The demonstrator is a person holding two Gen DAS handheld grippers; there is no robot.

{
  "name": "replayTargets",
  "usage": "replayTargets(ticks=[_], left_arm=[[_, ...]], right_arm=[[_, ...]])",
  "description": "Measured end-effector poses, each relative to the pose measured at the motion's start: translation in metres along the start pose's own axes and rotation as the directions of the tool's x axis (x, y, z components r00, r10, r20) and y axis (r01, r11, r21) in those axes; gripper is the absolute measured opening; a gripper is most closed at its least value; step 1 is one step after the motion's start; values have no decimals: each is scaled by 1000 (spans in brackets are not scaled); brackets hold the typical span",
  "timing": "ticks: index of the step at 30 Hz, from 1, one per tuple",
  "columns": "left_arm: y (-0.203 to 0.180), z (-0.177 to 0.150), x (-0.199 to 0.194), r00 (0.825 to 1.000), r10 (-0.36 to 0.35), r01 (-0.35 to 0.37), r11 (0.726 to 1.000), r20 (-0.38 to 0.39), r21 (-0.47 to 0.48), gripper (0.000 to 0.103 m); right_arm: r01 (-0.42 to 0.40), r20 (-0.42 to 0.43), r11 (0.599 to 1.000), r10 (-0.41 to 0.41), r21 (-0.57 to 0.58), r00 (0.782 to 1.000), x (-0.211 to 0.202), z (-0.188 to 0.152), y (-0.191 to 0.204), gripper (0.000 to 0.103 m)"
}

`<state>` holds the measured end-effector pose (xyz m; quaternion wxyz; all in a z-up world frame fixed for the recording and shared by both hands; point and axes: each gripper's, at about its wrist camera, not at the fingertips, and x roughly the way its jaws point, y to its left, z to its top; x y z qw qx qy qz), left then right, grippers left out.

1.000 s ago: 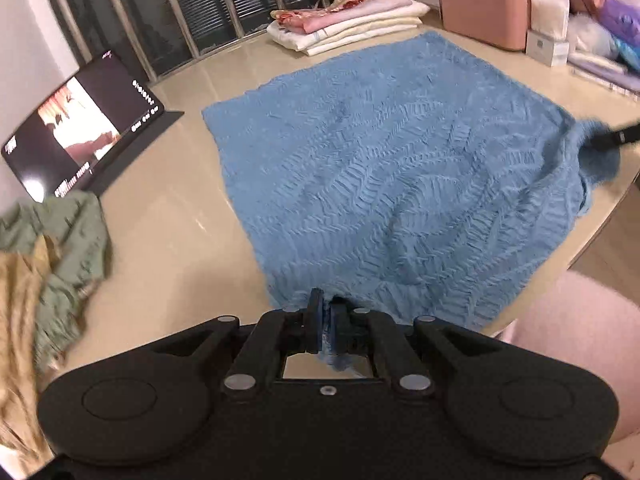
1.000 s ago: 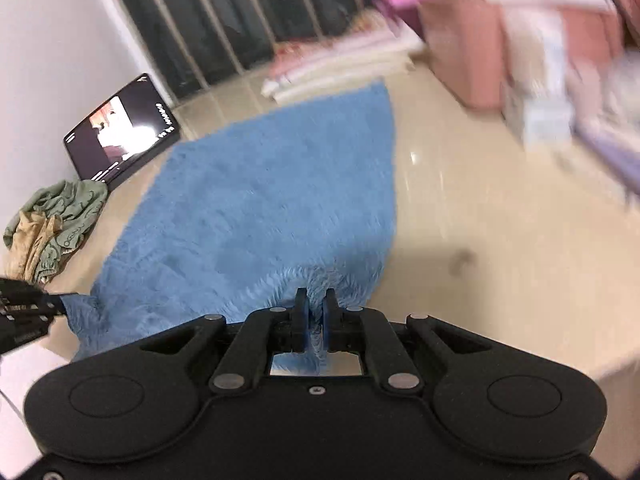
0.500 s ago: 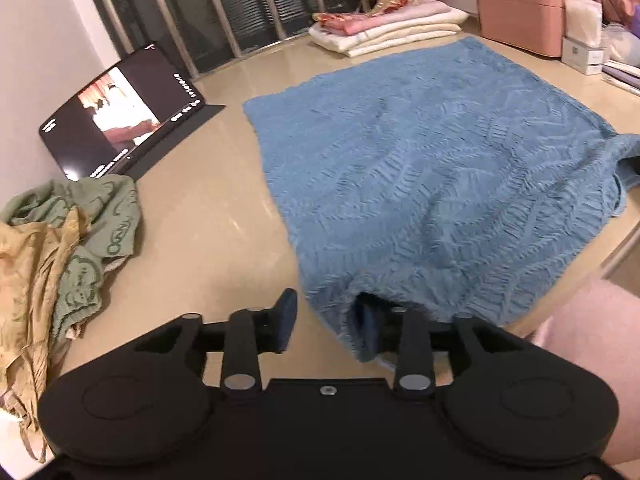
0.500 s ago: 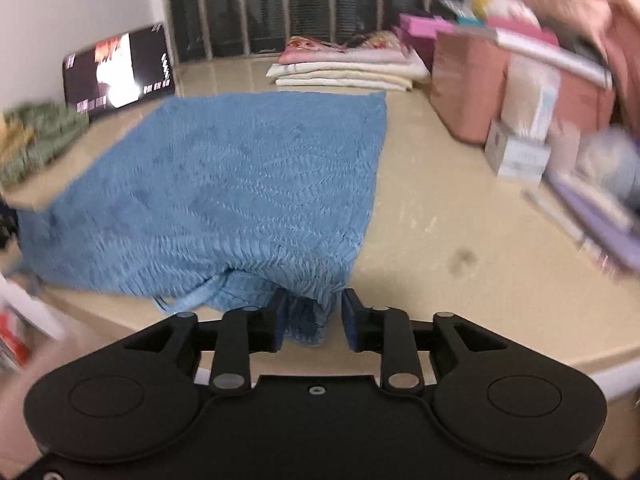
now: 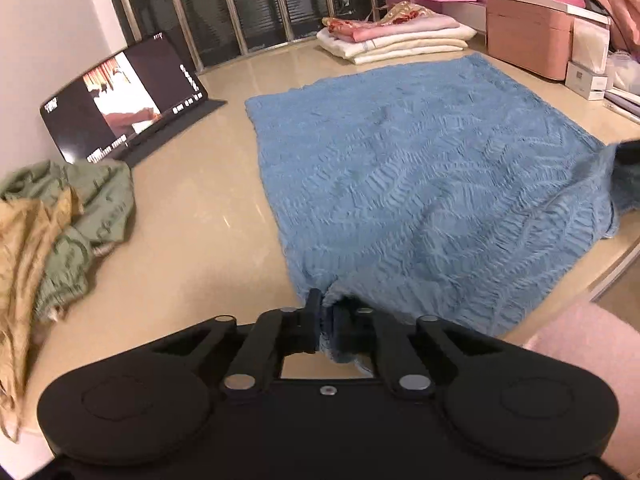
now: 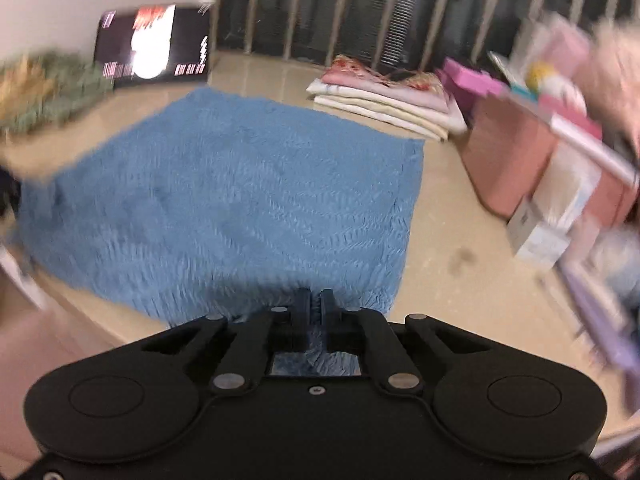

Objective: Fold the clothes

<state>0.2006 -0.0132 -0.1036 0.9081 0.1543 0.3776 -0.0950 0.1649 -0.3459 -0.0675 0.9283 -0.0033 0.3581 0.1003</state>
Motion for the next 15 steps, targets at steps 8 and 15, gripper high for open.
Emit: replayTargets(ticks=[8, 15], left_arm=[[20, 47, -35, 982, 108, -115, 993, 155, 38, 8], [-2, 16, 1, 997, 76, -76, 997, -5, 25, 22]], right_arm=[[-256, 169, 835, 197, 487, 966, -28, 29, -98, 3], [-235, 153, 776, 179, 585, 972, -21, -15, -100, 3]])
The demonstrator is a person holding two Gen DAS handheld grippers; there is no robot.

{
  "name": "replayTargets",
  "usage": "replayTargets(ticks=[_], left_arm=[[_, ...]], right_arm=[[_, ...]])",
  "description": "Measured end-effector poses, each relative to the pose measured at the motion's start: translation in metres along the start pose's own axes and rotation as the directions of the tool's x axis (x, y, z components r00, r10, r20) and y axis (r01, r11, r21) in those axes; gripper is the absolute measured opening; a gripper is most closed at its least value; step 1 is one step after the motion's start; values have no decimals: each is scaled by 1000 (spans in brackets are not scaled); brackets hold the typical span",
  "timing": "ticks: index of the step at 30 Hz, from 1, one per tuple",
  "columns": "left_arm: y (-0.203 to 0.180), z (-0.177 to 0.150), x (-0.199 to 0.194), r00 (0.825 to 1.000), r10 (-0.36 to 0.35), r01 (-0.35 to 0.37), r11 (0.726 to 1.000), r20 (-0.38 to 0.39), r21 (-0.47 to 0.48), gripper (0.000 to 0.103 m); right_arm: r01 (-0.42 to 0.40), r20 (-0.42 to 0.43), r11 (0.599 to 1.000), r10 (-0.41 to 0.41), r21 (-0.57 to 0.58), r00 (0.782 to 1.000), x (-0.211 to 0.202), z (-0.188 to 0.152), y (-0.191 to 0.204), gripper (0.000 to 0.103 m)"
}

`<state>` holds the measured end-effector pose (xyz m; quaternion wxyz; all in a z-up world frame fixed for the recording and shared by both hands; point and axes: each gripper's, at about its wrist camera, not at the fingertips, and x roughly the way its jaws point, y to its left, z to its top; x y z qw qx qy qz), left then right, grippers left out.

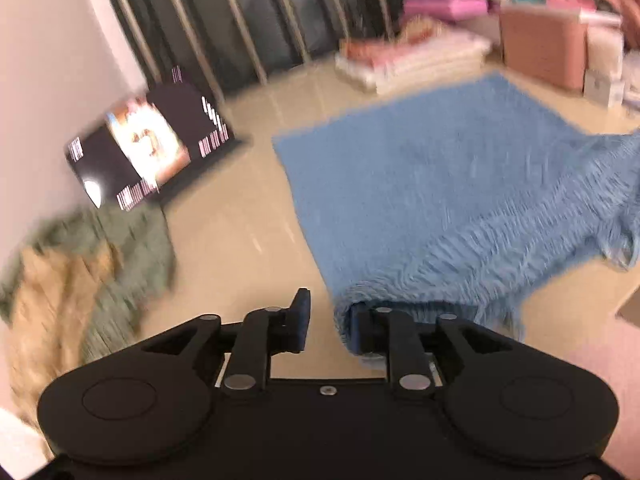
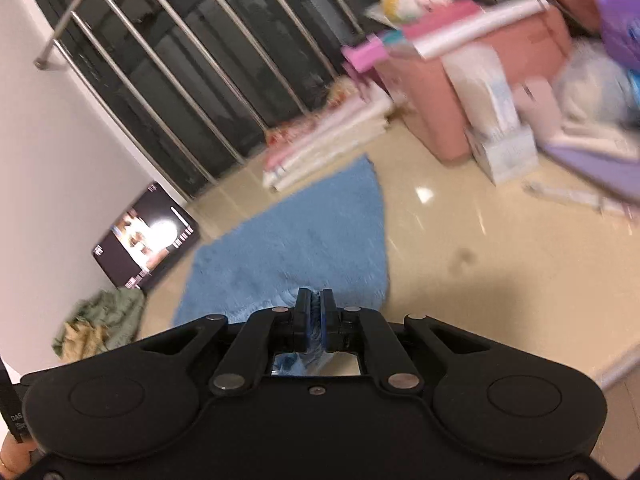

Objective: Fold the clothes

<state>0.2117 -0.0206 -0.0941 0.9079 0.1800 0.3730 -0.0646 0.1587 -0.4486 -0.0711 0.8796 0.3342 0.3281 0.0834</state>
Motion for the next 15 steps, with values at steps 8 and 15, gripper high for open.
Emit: replayTargets(ticks=[8, 15], left_arm=[[9, -13, 13, 999, -46, 41, 979, -23, -201, 22], [7, -12, 13, 998, -62, 58, 977, -16, -206, 22]], right_arm=[[119, -7, 991, -120, -63, 993, 8, -34, -14, 14], [281, 92, 826, -272, -489, 958, 2, -72, 36, 41]])
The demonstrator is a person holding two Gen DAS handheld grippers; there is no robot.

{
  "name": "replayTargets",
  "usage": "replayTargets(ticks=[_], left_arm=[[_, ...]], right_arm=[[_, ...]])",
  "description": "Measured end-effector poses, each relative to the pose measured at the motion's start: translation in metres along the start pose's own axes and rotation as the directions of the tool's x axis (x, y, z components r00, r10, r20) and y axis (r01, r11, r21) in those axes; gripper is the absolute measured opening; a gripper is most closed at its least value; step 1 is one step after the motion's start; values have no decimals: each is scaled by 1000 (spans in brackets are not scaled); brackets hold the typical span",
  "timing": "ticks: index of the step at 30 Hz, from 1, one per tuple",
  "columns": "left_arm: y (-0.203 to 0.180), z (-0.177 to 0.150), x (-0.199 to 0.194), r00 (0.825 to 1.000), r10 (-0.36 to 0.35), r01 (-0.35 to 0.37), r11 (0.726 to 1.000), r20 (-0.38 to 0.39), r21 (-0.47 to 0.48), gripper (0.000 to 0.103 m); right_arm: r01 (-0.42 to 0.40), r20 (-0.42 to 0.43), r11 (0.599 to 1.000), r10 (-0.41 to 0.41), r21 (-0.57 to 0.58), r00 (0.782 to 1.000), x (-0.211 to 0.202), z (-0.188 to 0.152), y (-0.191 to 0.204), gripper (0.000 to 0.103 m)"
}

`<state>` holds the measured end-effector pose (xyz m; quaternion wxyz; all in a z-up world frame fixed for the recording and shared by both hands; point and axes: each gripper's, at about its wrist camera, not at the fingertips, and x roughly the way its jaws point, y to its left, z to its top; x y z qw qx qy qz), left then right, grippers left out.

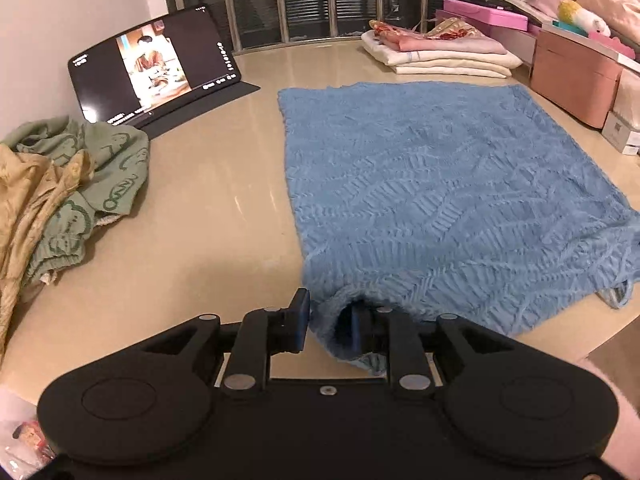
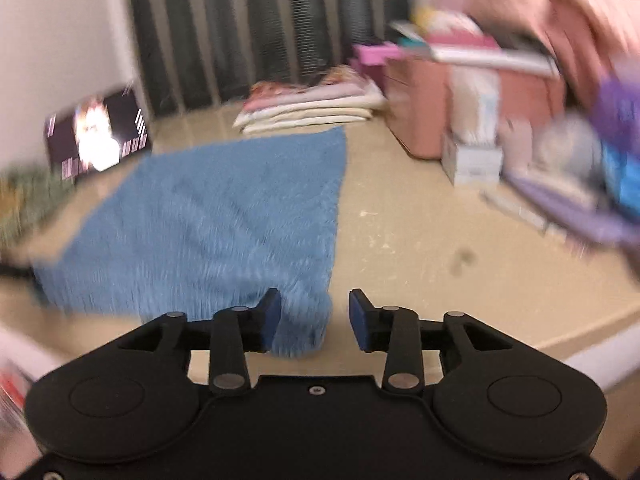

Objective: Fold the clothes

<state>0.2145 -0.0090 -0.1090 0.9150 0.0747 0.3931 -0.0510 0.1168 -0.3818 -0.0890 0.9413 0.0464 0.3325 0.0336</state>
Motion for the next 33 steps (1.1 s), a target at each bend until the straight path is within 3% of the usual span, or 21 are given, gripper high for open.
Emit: replayTargets(ticks=[4, 7, 10, 12, 14, 21, 27, 33], left_arm=[[-3, 1, 1, 1000, -8, 8, 1000, -2, 5, 22], [-1, 0, 2, 1000, -5, 5, 1000, -2, 2, 22], [1, 0, 2, 1000, -8, 8, 1000, 0, -7, 22], [3, 0, 2, 1000, -10, 10, 1000, -1, -14, 22], [5, -1, 1, 1000, -15, 15, 1000, -1, -21, 22], [7, -2, 2, 1000, -21, 21, 1000, 5, -23, 22], [9, -3, 1, 1000, -28, 28, 999, 5, -33, 22], [8, -2, 2, 1000, -23, 24, 1000, 7, -20, 22]], right_arm=[[107, 9, 979, -107, -175, 994, 7, -4, 27, 41], [208, 20, 932, -212, -296, 977, 21, 1, 45, 41], [290, 36, 871, -300, -396, 953, 35, 5, 59, 41], [377, 68, 813, -389, -443, 919, 43, 5, 66, 41], [414, 86, 792, -423, -449, 902, 44, 4, 69, 42], [336, 172, 793, -289, -508, 942, 30, -23, 83, 43], [407, 189, 710, -369, -575, 910, 38, -28, 81, 47], [423, 220, 661, -371, -620, 902, 35, -36, 80, 47]])
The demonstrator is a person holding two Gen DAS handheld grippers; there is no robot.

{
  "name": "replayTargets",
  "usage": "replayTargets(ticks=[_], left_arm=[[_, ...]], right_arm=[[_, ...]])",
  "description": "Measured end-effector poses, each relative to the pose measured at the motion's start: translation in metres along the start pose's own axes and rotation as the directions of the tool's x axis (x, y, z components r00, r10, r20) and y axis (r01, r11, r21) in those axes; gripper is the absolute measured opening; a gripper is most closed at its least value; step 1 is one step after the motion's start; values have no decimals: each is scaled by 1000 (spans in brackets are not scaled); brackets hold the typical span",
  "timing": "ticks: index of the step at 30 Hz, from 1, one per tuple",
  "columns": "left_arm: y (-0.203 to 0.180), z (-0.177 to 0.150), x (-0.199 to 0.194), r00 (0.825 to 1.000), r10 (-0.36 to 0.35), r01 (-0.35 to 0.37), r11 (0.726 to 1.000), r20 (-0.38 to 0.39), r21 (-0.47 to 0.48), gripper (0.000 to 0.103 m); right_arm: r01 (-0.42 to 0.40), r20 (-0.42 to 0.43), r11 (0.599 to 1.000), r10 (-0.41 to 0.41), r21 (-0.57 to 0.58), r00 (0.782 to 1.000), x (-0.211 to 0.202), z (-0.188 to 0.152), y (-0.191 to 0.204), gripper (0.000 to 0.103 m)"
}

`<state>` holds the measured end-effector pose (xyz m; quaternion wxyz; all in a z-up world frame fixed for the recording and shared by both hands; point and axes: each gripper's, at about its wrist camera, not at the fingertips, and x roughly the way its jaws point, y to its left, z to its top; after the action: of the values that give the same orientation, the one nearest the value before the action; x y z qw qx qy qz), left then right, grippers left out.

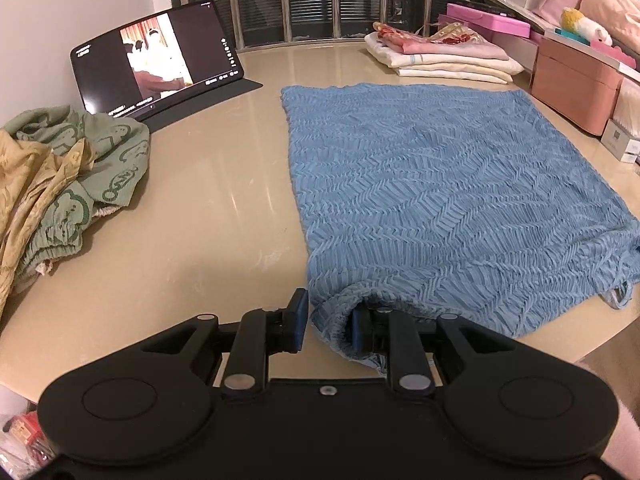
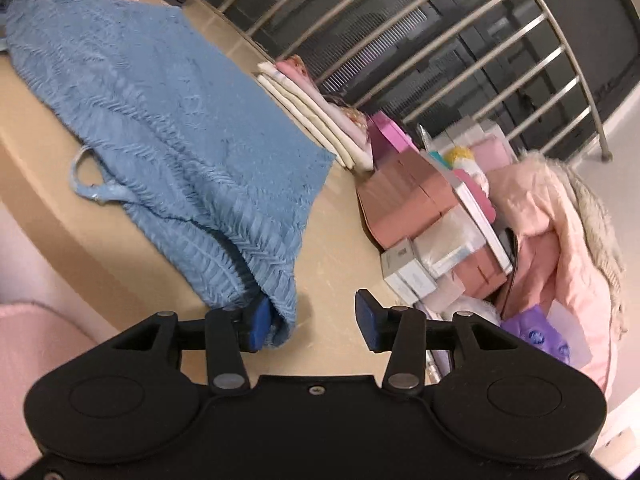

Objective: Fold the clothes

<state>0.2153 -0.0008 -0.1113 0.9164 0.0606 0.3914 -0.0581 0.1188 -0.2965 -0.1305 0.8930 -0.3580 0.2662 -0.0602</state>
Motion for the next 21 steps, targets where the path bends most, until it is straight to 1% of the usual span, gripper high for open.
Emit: replayTargets(ticks=[2, 4, 5, 7, 8, 9, 10, 11, 12, 13, 14, 15, 17, 20, 21], left_arm=[[-2, 0, 0, 1000, 6, -6, 1000, 4, 17, 22], [-4, 0, -1, 1000, 8, -8, 1000, 7, 26, 22], [-3, -1, -1, 1000, 1, -1, 1000, 8, 23, 22], [0, -2, -2, 1000, -26, 26, 1000, 5, 9, 22], [1, -3, -2, 999, -43, 43, 999, 2, 4, 24], [2, -5, -3, 998, -60, 60, 998, 0, -1, 30], [2, -6, -4, 998, -60, 60, 998, 2, -5, 34], [2, -8, -5, 998, -60, 60, 998, 4, -9, 41], [1, -10, -5, 998, -61, 61, 998, 4, -15, 43], [0, -11, -6, 998, -62, 62, 998, 5, -22, 43], [-1, -12, -6, 998, -57, 57, 998, 3, -35, 47], [-2, -12, -6, 999, -42, 42, 998, 0, -49, 55], [-5, -15, -8, 1000, -14, 14, 997, 4, -71, 60], [-10, -19, -10, 1000, 27, -26, 994, 9, -104, 61], [-11, -18, -10, 1000, 30, -29, 993, 7, -115, 61]], right_arm=[[13, 21, 999, -13, -45, 1000, 2, 2, 5, 46], [1, 30, 997, 1, -71, 1000, 6, 6, 8, 45], [-21, 40, 997, 24, -73, 999, 7, 9, 7, 37], [-68, 32, 995, 70, -71, 997, 10, 14, 6, 17], [-99, 19, 995, 100, -33, 995, 10, 16, 2, 5], [-131, 5, 991, 131, 14, 991, 10, 18, -2, 5], [-162, -7, 985, 163, 61, 987, 11, 20, -7, 5], [-199, -14, 967, 203, 160, 979, 12, 20, -18, 5], [-225, -13, 940, 236, 257, 972, 14, 18, -29, 4], [-248, -7, 904, 267, 349, 964, 16, 17, -40, 4], [-267, 6, 859, 294, 438, 956, 18, 15, -51, 4], [-283, 22, 805, 319, 522, 947, 19, 12, -61, 4], [-299, 56, 702, 347, 647, 936, 21, 5, -76, 4], [-310, 106, 556, 367, 771, 924, 21, -8, -88, 4], [-316, 129, 498, 374, 807, 918, 21, -13, -91, 4]])
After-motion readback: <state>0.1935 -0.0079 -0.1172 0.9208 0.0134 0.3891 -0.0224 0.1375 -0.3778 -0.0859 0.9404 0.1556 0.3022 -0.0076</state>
